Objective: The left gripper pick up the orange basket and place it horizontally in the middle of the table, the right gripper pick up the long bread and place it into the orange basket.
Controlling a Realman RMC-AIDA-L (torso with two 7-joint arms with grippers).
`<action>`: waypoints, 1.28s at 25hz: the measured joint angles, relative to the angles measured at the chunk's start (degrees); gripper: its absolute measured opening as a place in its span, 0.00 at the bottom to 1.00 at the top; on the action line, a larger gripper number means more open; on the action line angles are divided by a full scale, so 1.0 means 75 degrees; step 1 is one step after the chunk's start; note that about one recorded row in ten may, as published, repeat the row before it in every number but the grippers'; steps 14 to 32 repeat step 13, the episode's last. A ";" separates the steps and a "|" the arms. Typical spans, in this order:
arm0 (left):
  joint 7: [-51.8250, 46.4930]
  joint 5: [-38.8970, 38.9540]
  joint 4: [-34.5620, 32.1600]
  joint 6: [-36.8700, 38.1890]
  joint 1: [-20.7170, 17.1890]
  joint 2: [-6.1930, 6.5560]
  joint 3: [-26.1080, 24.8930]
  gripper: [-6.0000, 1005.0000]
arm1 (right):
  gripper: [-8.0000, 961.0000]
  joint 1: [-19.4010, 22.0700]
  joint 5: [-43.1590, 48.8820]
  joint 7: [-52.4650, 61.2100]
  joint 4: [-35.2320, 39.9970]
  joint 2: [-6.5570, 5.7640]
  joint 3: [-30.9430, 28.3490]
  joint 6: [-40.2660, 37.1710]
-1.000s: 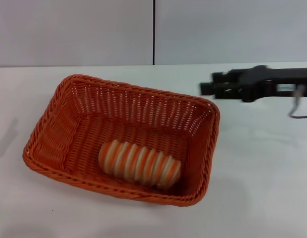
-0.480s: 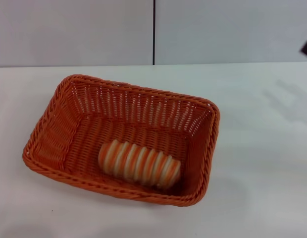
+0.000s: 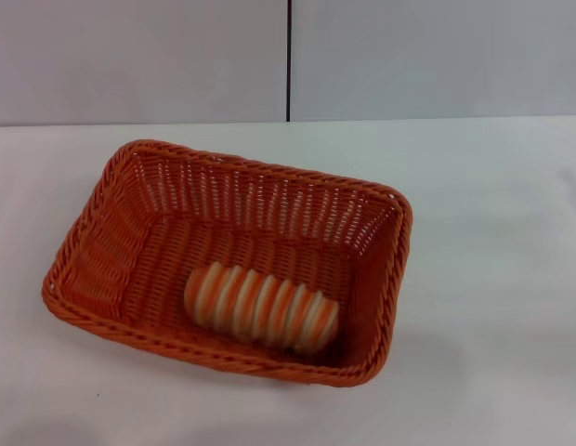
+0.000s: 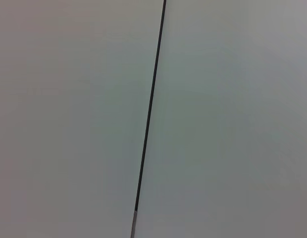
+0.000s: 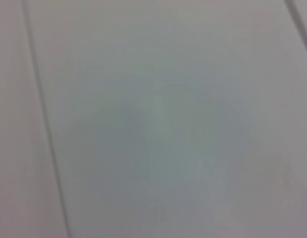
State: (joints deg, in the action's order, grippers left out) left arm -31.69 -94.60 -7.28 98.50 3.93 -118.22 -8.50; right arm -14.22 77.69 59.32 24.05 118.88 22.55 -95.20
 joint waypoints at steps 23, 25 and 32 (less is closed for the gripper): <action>0.0103 -0.0029 -0.0078 -0.0170 -0.0183 0.0027 -0.0003 0.79 | 0.64 -0.0217 -0.0109 -0.1993 -0.1766 0.0017 -0.0628 -0.0092; 0.0103 -0.0029 -0.0078 -0.0170 -0.0183 0.0027 -0.0003 0.79 | 0.64 -0.0217 -0.0109 -0.1993 -0.1766 0.0017 -0.0628 -0.0092; 0.0103 -0.0029 -0.0078 -0.0170 -0.0183 0.0027 -0.0003 0.79 | 0.64 -0.0217 -0.0109 -0.1993 -0.1766 0.0017 -0.0628 -0.0092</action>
